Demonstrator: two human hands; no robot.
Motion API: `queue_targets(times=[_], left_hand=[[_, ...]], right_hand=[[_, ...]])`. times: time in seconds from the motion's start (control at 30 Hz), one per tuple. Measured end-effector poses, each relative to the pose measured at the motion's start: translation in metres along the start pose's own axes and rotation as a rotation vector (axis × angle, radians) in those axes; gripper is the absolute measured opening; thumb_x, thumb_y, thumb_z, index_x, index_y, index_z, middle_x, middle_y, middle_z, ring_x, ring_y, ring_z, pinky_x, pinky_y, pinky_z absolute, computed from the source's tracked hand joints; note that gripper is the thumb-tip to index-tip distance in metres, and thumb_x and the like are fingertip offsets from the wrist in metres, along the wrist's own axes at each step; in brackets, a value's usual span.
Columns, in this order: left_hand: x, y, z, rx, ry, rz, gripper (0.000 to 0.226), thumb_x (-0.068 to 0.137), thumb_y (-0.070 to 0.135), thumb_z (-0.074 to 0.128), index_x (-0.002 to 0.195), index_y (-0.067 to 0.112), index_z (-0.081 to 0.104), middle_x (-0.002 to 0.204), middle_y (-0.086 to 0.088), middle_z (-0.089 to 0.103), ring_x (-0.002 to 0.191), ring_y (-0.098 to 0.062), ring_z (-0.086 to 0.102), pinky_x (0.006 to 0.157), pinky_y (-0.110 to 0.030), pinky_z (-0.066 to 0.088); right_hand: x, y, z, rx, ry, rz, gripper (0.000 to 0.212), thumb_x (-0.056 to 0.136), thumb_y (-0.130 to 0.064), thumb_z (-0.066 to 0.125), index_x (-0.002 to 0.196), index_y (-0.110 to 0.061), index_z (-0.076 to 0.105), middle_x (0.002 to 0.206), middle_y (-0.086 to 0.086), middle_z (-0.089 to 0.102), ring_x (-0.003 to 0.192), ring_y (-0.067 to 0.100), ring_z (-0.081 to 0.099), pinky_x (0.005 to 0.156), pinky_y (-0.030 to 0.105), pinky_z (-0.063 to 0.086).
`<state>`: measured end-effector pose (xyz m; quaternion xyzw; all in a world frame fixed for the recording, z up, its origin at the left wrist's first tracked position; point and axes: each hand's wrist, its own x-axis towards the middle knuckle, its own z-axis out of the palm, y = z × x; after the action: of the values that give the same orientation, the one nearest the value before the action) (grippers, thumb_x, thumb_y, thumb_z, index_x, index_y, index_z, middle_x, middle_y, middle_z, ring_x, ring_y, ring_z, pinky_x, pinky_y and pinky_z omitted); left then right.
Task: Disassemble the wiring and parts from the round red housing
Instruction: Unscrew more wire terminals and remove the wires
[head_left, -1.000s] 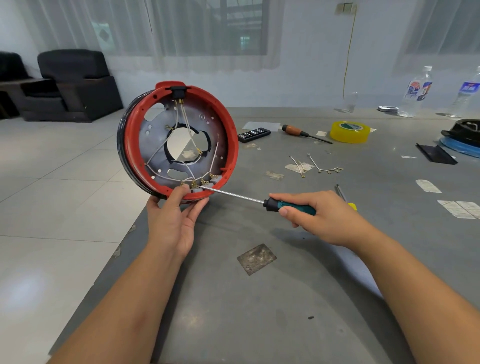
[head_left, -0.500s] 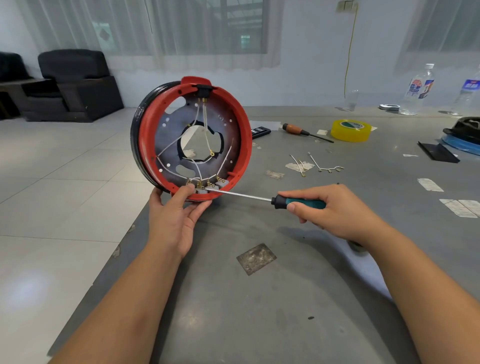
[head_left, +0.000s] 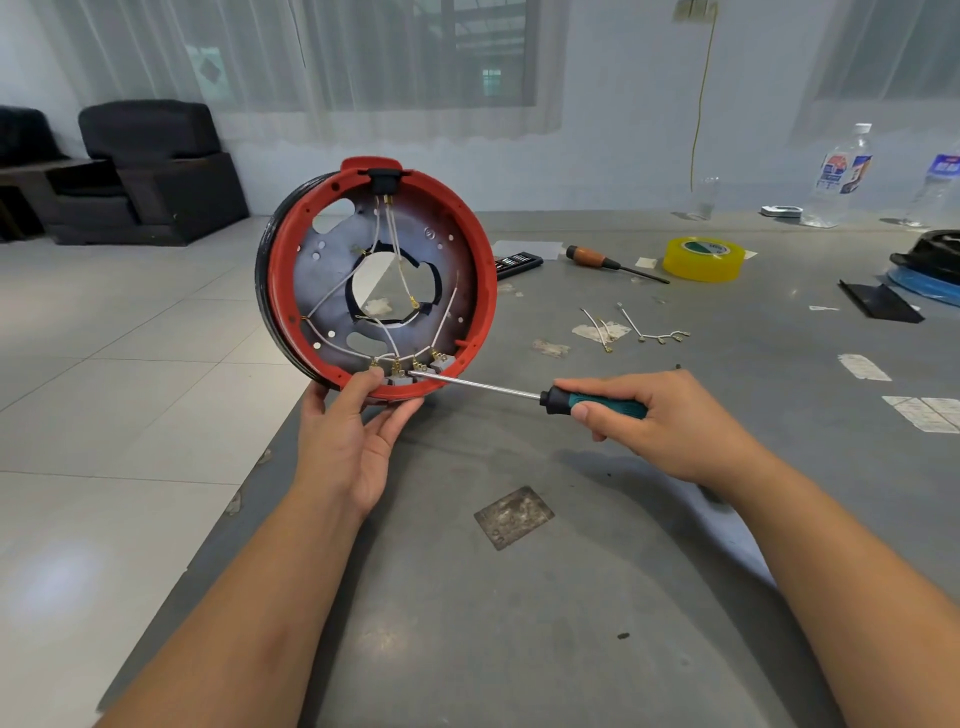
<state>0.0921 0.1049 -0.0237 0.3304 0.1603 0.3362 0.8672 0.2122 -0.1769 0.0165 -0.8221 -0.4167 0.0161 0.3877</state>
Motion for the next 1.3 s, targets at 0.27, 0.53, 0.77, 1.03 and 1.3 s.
queue_targets(times=[0.27,0.53,0.77,1.03,1.3], left_hand=[[0.001,-0.001,0.0,0.002,0.004,-0.007,0.045,0.093,-0.002,0.072,0.131,0.014,0.055,0.094,-0.009,0.08,0.094,-0.032,0.08,0.078,-0.05,0.065],[-0.001,0.001,0.003,-0.008,0.035,-0.037,0.035,0.096,0.004,0.071,0.127,0.012,0.057,0.105,-0.013,0.072,0.099,-0.028,0.079,0.074,-0.044,0.065],[-0.004,0.003,0.006,-0.037,0.041,-0.05,0.034,0.097,0.016,0.073,0.128,0.014,0.058,0.119,-0.015,0.075,0.109,-0.033,0.077,0.078,-0.047,0.066],[-0.006,0.0,0.007,0.053,0.02,-0.064,0.029,0.099,0.029,0.071,0.111,0.012,0.052,0.111,-0.016,0.074,0.107,-0.034,0.077,0.081,-0.048,0.066],[-0.008,-0.001,0.008,0.128,-0.001,-0.088,0.031,0.099,0.018,0.064,0.124,0.013,0.046,0.125,-0.02,0.063,0.1,-0.036,0.078,0.079,-0.047,0.065]], right_hand=[[0.002,0.003,0.005,0.053,-0.057,0.077,0.035,0.084,-0.069,0.055,0.119,-0.07,0.059,0.081,-0.016,0.074,0.06,0.002,0.054,0.06,0.032,0.051],[0.0,0.0,0.004,0.215,-0.079,0.131,0.025,0.097,-0.043,0.064,0.117,-0.057,0.069,0.079,-0.004,0.073,0.057,0.007,0.051,0.055,0.02,0.047],[-0.001,-0.002,-0.002,0.294,-0.054,0.152,0.022,0.094,-0.041,0.068,0.113,-0.052,0.074,0.078,0.002,0.074,0.057,0.011,0.047,0.058,0.025,0.046],[-0.002,-0.006,-0.013,0.303,0.008,0.147,0.022,0.091,-0.041,0.07,0.107,-0.053,0.075,0.076,0.002,0.074,0.056,0.01,0.049,0.057,0.025,0.047],[-0.003,-0.006,-0.01,0.246,-0.042,0.143,0.02,0.09,-0.044,0.071,0.107,-0.052,0.076,0.076,-0.001,0.075,0.054,0.008,0.049,0.055,0.023,0.047]])
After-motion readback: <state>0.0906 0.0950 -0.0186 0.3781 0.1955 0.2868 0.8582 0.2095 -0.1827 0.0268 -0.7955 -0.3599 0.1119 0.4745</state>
